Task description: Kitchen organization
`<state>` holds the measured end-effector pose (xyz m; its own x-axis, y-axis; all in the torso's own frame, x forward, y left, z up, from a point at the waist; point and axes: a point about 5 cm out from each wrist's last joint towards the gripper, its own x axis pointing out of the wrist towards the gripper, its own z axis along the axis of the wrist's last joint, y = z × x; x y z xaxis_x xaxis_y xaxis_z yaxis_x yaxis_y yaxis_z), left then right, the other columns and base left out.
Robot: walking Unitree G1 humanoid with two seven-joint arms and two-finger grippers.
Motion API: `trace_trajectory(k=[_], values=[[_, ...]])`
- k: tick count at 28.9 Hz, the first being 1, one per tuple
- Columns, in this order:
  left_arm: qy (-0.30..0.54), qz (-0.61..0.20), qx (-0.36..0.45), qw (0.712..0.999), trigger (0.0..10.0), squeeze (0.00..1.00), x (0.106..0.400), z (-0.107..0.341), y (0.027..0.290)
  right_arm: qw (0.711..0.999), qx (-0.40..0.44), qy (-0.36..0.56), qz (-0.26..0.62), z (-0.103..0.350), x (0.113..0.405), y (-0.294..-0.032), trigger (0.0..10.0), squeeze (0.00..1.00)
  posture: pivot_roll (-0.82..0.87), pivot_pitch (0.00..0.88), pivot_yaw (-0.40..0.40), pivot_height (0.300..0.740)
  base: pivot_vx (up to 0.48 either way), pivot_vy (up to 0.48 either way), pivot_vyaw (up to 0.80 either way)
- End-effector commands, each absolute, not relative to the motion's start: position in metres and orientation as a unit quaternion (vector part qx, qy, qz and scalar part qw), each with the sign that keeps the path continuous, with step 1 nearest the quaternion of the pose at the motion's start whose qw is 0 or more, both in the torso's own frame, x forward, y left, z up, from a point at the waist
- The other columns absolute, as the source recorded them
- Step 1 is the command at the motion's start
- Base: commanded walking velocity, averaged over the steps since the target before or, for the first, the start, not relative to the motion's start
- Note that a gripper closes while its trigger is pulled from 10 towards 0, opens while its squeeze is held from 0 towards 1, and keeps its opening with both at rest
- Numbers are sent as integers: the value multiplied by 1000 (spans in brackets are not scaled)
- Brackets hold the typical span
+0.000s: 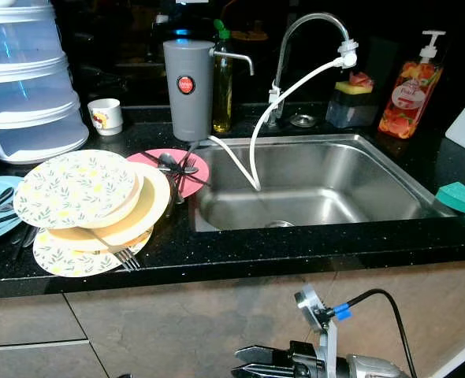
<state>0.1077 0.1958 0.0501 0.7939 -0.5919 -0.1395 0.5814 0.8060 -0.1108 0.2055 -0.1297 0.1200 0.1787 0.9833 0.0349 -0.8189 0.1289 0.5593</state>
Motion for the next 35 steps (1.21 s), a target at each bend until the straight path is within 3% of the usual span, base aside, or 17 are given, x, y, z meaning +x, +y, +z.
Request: trace_trajectory(k=[1, 6, 7, 8, 9, 14, 16, 19, 20, 21, 26, 29, 35], values=[[74, -305, -9, 950, 10000, 0, 107, 53, 207, 731, 249, 142, 619, 139, 211, -128, 10000, 0, 52, 13, -12, 740, 0, 0, 0], [36, -277, -21, 960, 10000, 0, 121, 69, 211, 755, 264, 83, 595, 164, 228, -127, 10000, 0, 56, 15, -14, 740, 0, 0, 0], [12, -270, -22, 963, 10000, 306, 133, 85, 208, 753, 272, 72, 595, 169, 230, -128, 10000, 0, 56, 15, -14, 740, 0, 0, 0], [-4, -267, -22, 964, 10000, 306, 140, 97, 205, 751, 278, 66, 595, 173, 231, -128, 10000, 0, 56, 16, -12, 740, 0, 0, 0], [-26, -260, -29, 965, 10000, 1000, 146, 110, 202, 753, 278, 62, 594, 175, 232, -129, 10000, 0, 54, 15, -11, 740, 0, 0, 0], [-49, -253, -54, 965, 10000, 1000, 151, 128, 196, 766, 262, 63, 583, 177, 235, -129, 10000, 0, 54, 15, -11, 740, 0, 0, 0], [-46, -250, -40, 966, 10000, 1000, 154, 131, 192, 793, 230, 65, 560, 175, 241, -127, 10000, 0, 57, 18, -12, 740, 0, 0, 0], [-46, -265, -29, 963, 10000, 1000, 158, 137, 182, 800, 225, 64, 553, 177, 245, -124, 10000, 0, 57, 16, -13, 740, 0, 0, 0], [-42, -278, -37, 959, 10000, 267, 157, 139, 177, 798, 229, 64, 554, 178, 245, -124, 10000, 0, 56, 15, -14, 740, 0, 0, 0], [-37, -292, -43, 955, 10000, 27, 155, 141, 173, 797, 230, 65, 555, 179, 245, -124, 10000, 0, 56, 15, -14, 740, 0, 0, 0], [19, -299, -53, 953, 10000, 0, 150, 138, 169, 793, 235, 71, 558, 179, 244, -124, 10000, 0, 55, 13, -13, 740, 0, 0, 0], [77, -289, -16, 954, 10000, 0, 143, 123, 173, 788, 226, 91, 566, 173, 238, -125, 10000, 0, 55, 16, -14, 740, 0, 0, 0], [28, -282, -34, 958, 10000, 0, 145, 136, 170, 775, 231, 101, 580, 173, 233, -126, 10000, 0, 54, 15, -13, 740, 0, 0, 0]])
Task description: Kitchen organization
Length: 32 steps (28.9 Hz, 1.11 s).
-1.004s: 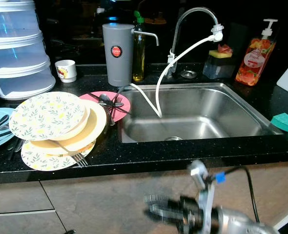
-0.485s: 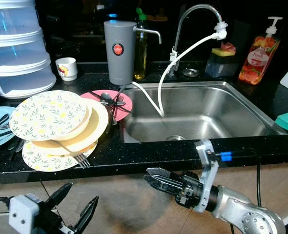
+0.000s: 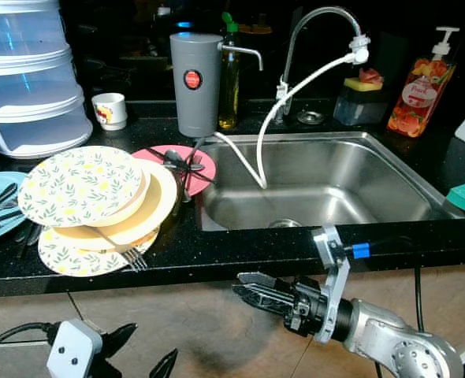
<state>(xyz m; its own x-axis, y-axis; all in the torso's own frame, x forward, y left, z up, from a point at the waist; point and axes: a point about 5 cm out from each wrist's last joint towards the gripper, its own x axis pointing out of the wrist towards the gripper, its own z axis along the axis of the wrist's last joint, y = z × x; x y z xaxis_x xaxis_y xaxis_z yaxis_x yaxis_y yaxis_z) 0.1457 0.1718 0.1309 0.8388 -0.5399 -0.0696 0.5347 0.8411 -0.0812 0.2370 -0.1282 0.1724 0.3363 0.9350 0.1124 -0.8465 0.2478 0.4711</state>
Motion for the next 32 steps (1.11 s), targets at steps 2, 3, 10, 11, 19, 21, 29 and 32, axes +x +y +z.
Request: trace_trajectory(k=[2, 3, 10, 11, 19, 21, 29, 32], values=[[17, -269, -49, 962, 10000, 0, 145, 140, 171, 775, 231, 101, 580, 174, 233, -126, 10000, 0, 54, 15, -13, 740, 0, 0, 0], [-6, -239, -75, 968, 10000, 157, 146, 145, 174, 775, 231, 100, 580, 174, 233, -127, 10000, 0, 54, 15, -13, 740, 0, 0, 0], [1, -164, -161, 973, 10000, 1000, 137, 141, 182, 775, 227, 99, 581, 175, 233, -127, 10000, 0, 54, 15, -13, 740, 0, 0, 0], [13, -164, -177, 970, 10000, 1000, 133, 136, 183, 774, 226, 100, 583, 175, 233, -126, 10000, 0, 55, 13, -14, 740, 0, 0, 0], [0, -165, -219, 962, 10000, 0, 138, 141, 189, 779, 201, 99, 585, 176, 237, -123, 10000, 0, 59, 16, -20, 740, 0, 0, 0], [0, -173, -222, 960, 10000, 0, 139, 143, 188, 783, 191, 97, 584, 177, 238, -123, 10000, 0, 59, 15, -22, 740, 0, 0, 0], [-7, -230, -247, 941, 10000, 0, 145, 158, 176, 786, 123, 102, 597, 174, 240, -113, 10000, 0, 55, 15, -19, 740, 0, 0, 0], [-17, -234, -245, 941, 10000, 0, 151, 162, 176, 787, 117, 97, 598, 174, 243, -109, 10000, 0, 55, 15, -19, 740, 0, 0, 0]])
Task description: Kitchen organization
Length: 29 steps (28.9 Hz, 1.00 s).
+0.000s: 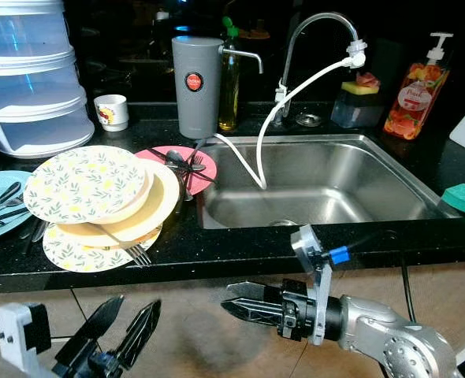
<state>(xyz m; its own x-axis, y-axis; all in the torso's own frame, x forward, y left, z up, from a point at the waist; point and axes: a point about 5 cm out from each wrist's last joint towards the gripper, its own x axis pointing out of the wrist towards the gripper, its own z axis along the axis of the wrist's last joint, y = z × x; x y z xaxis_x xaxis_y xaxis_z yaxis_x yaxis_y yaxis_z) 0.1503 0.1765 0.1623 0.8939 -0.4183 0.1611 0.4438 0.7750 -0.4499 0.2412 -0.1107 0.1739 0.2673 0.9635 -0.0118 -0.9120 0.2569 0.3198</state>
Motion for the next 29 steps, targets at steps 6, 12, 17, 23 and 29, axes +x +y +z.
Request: trace_trajectory(k=[6, 12, 17, 23, 29], values=[[-39, -240, -240, 940, 10000, 0, 159, 174, 176, 786, 115, 84, 602, 177, 246, -103, 10000, 0, 58, 17, -22, 740, 0, 0, 0], [-64, -208, -228, 949, 10000, 0, 164, 183, 183, 780, 85, 61, 617, 179, 244, -101, 10000, 0, 58, 19, -20, 740, 0, 0, 0], [-63, -185, -237, 952, 10000, 0, 163, 181, 189, 800, 66, 12, 596, 183, 250, -98, 10000, 0, 60, 17, -22, 740, 0, 0, 0], [-58, -174, -256, 949, 10000, 0, 165, 180, 191, 806, 74, -7, 587, 185, 255, -96, 10000, 0, 65, 11, -24, 740, 0, 0, 0], [-69, -187, -260, 945, 10000, 0, 172, 184, 188, 804, 76, -14, 590, 183, 254, -94, 10000, 0, 63, 5, -23, 740, 0, 0, 0]])
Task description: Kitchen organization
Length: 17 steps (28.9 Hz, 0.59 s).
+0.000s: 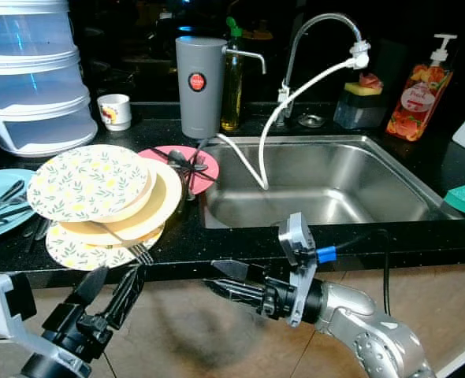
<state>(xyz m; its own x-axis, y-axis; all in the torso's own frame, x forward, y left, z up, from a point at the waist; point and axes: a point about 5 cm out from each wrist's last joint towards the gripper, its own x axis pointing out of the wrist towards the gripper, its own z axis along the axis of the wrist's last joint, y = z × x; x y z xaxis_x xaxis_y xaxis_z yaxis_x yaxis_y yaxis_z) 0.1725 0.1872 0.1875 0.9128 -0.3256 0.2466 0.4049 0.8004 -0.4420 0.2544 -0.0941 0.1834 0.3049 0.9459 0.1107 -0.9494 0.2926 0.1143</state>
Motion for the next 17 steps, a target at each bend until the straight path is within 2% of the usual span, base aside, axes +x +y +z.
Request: trace_trajectory(k=[1, 3, 4, 5, 6, 8, 9, 10, 11, 12, 13, 17], values=[[-69, -187, -260, 945, 10000, 0, 172, 184, 188, 804, 76, -14, 590, 183, 254, -94, 10000, 0, 63, 5, -23, 740, 0, 0, 0], [-70, -191, -264, 943, 10000, 0, 176, 185, 187, 804, 75, -14, 590, 181, 254, -94, 10000, 0, 62, 3, -17, 740, 0, 0, 0], [-70, -190, -262, 944, 9137, 0, 178, 185, 188, 804, 75, -13, 590, 180, 253, -94, 10000, 0, 60, 2, -14, 740, 0, 0, 0], [-70, -190, -262, 944, 9137, 0, 178, 185, 188, 804, 75, -13, 590, 180, 253, -94, 10000, 0, 60, 2, -14, 740, 0, 0, 0], [-69, -187, -259, 945, 6314, 0, 179, 184, 189, 804, 76, -13, 590, 180, 253, -94, 10000, 0, 60, 2, -14, 740, 0, 0, 0], [-69, -187, -259, 945, 6314, 0, 179, 184, 189, 804, 76, -13, 590, 180, 253, -94, 10000, 0, 60, 2, -14, 740, 0, 0, 0], [-68, -184, -259, 946, 3686, 0, 180, 184, 189, 804, 80, -14, 589, 180, 253, -94, 10000, 0, 60, 2, -12, 740, 0, 0, 0], [-68, -179, -261, 946, 2196, 0, 181, 183, 189, 804, 84, -14, 588, 180, 253, -95, 10000, 0, 60, 2, -12, 740, 0, 0, 0], [-69, -175, -264, 946, 1725, 0, 181, 183, 190, 804, 86, -15, 588, 180, 253, -95, 10000, 0, 60, 2, -12, 740, 0, 0, 0], [-69, -175, -264, 946, 1725, 0, 181, 183, 190, 804, 86, -15, 588, 180, 253, -95, 10000, 0, 60, 2, -12, 740, 0, 0, 0], [-71, -168, -269, 946, 0, 0, 181, 182, 191, 805, 86, -15, 587, 180, 253, -95, 10000, 0, 58, 3, -11, 740, 0, 0, 0], [-72, -164, -271, 946, 0, 0, 182, 182, 190, 805, 86, -14, 587, 180, 253, -96, 10000, 0, 58, 5, -12, 740, 0, 0, 0]])
